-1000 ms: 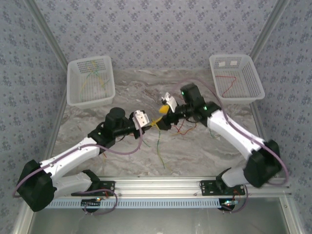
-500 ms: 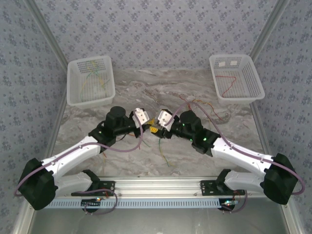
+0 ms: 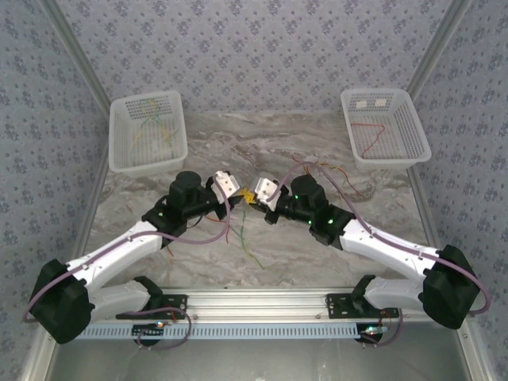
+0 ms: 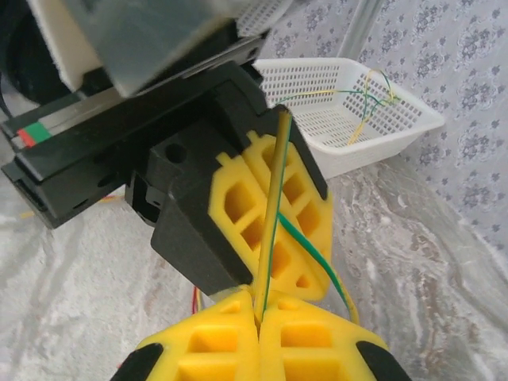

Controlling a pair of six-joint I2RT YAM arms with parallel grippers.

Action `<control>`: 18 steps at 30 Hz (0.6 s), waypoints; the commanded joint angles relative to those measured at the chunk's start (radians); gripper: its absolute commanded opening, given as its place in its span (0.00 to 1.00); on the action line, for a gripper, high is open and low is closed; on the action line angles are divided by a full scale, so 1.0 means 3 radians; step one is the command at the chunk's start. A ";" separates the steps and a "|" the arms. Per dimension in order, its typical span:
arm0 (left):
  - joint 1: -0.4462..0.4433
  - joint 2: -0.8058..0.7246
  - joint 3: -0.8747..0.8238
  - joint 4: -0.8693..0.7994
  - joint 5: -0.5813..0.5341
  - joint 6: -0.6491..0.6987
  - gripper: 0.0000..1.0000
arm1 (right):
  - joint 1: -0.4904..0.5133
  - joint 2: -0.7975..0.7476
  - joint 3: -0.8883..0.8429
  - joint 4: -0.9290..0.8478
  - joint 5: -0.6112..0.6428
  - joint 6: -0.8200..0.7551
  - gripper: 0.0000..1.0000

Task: Untangle the cables

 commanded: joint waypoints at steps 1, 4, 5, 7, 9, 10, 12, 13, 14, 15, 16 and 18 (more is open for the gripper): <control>-0.0011 -0.0136 -0.0003 0.0121 0.0095 -0.0107 0.00 | -0.0346 -0.0113 0.0027 0.0200 0.0188 0.0556 0.00; 0.0160 -0.0172 -0.0059 0.0217 -0.0096 -0.0283 0.00 | -0.0658 -0.0152 0.0054 0.0153 0.0277 0.1038 0.00; 0.0253 -0.0200 -0.0087 0.0254 -0.0110 -0.0368 0.00 | -0.0787 -0.0171 0.0068 0.0129 0.0305 0.1224 0.00; 0.0414 -0.0279 -0.0148 0.0317 -0.0154 -0.0526 0.00 | -0.1035 -0.0199 0.0092 0.0040 0.0430 0.1589 0.00; 0.0571 -0.0371 -0.0208 0.0373 -0.0191 -0.0662 0.00 | -0.1284 -0.0232 0.0078 -0.0037 0.0501 0.1878 0.00; 0.0659 -0.0427 -0.0255 0.0421 -0.0187 -0.0739 0.00 | -0.1391 -0.0259 0.0050 -0.0043 0.0497 0.1980 0.00; 0.0813 -0.0535 -0.0341 0.0501 -0.0212 -0.0876 0.00 | -0.1526 -0.0309 0.0041 -0.0143 0.0598 0.2076 0.00; 0.0901 -0.0578 -0.0370 0.0514 -0.0274 -0.0951 0.00 | -0.1583 -0.0328 0.0052 -0.0230 0.0684 0.2126 0.00; 0.0970 -0.0607 -0.0386 0.0490 -0.0353 -0.1001 0.00 | -0.1652 -0.0351 0.0049 -0.0280 0.0712 0.2187 0.00; 0.1047 -0.0642 -0.0398 0.0444 -0.0465 -0.1041 0.00 | -0.1754 -0.0378 0.0036 -0.0317 0.0708 0.2280 0.00; 0.1117 -0.0678 -0.0417 0.0413 -0.0548 -0.1079 0.00 | -0.1850 -0.0424 0.0016 -0.0328 0.0682 0.2365 0.00; 0.1238 -0.0747 -0.0467 0.0398 -0.0626 -0.1132 0.00 | -0.1996 -0.0501 -0.0030 -0.0333 0.0678 0.2475 0.00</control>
